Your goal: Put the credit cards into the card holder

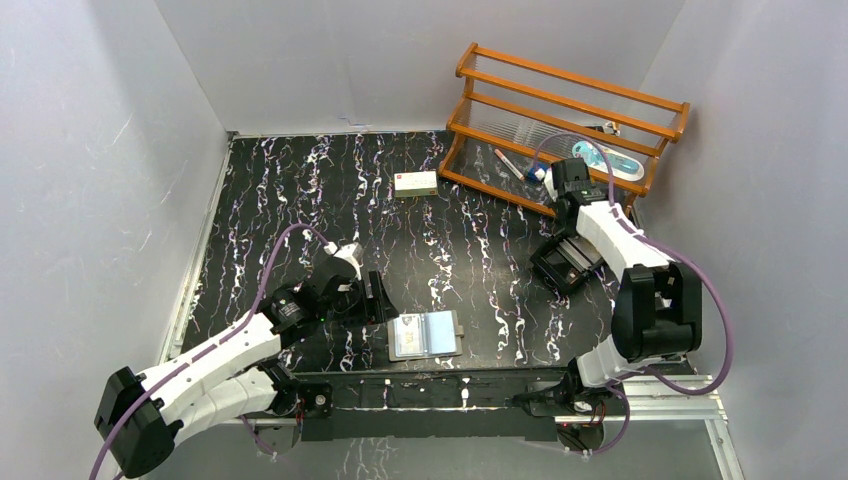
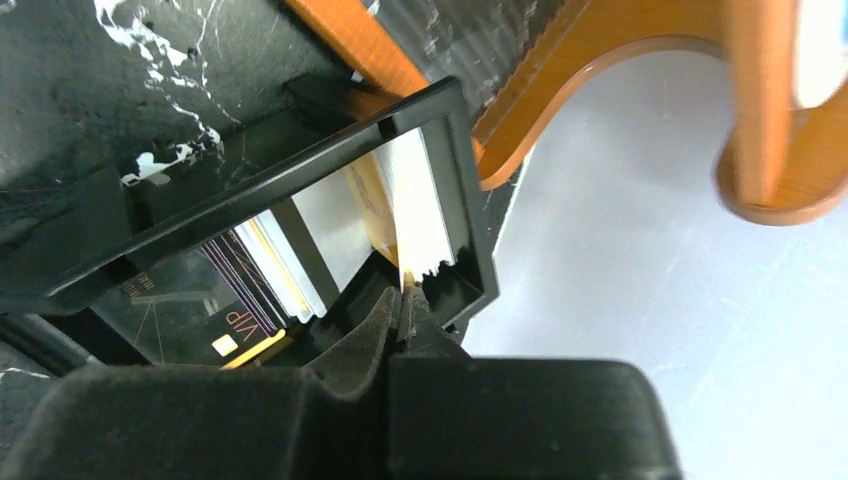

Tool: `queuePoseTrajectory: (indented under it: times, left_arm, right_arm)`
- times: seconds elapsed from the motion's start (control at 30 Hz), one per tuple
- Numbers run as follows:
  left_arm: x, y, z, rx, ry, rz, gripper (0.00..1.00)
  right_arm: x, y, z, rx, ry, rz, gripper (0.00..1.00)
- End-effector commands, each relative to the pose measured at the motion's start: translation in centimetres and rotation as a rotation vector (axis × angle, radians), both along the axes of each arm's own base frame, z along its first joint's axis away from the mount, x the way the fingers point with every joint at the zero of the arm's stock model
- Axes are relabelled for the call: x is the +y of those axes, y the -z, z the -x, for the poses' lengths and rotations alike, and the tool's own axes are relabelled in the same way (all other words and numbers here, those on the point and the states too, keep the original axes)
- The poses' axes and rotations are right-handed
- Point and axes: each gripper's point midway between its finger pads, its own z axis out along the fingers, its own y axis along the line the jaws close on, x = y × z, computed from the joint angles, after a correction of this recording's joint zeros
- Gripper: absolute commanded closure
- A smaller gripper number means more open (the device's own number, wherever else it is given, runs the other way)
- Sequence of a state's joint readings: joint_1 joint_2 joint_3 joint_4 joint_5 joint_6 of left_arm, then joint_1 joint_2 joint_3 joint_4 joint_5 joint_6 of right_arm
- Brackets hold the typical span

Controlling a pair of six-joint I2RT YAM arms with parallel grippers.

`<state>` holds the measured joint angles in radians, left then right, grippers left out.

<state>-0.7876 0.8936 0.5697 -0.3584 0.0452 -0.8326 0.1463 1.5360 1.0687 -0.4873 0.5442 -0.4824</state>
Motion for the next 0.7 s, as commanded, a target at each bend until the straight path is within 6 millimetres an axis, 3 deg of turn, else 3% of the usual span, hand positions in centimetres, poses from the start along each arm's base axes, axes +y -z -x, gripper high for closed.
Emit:
queuePoseTrajectory:
  times: [0.0, 0.07, 0.27, 0.4, 0.53, 0.63, 0.67]
  left_arm:
    - [-0.7, -0.7, 0.3, 0.001, 0.024, 0.046, 0.31]
    - [-1.1, -1.1, 0.4, 0.005, 0.034, 0.066, 0.31]
    - [-2.2, -3.4, 0.2, -0.006, 0.043, 0.132, 0.32]
    - [-2.9, -5.2, 0.0, -0.022, 0.038, 0.194, 0.32]
    - [-3.6, -6.7, -0.1, -0.039, 0.032, 0.263, 0.32]
    - [-3.7, -8.0, -0.5, -0.068, 0.029, 0.276, 0.32]
    - [-3.6, -8.2, -0.6, -0.073, 0.026, 0.272, 0.32]
  right_arm:
    - [1.3, -4.7, 0.2, -0.05, 0.045, -0.096, 1.0]
    - [1.9, -6.2, 0.4, -0.049, 0.067, -0.144, 1.0]
    - [8.0, -11.4, -0.1, -0.153, 0.043, -0.471, 1.0]
    - [13.8, -14.0, 0.2, -0.175, -0.018, -0.78, 1.0]
    - [20.5, -15.7, 2.6, -0.129, -0.133, -1.119, 1.0]
    - [23.9, -16.5, 4.9, -0.117, -0.17, -1.32, 1.0]
    - [24.7, -15.8, 5.8, -0.076, -0.144, -1.376, 1.0]
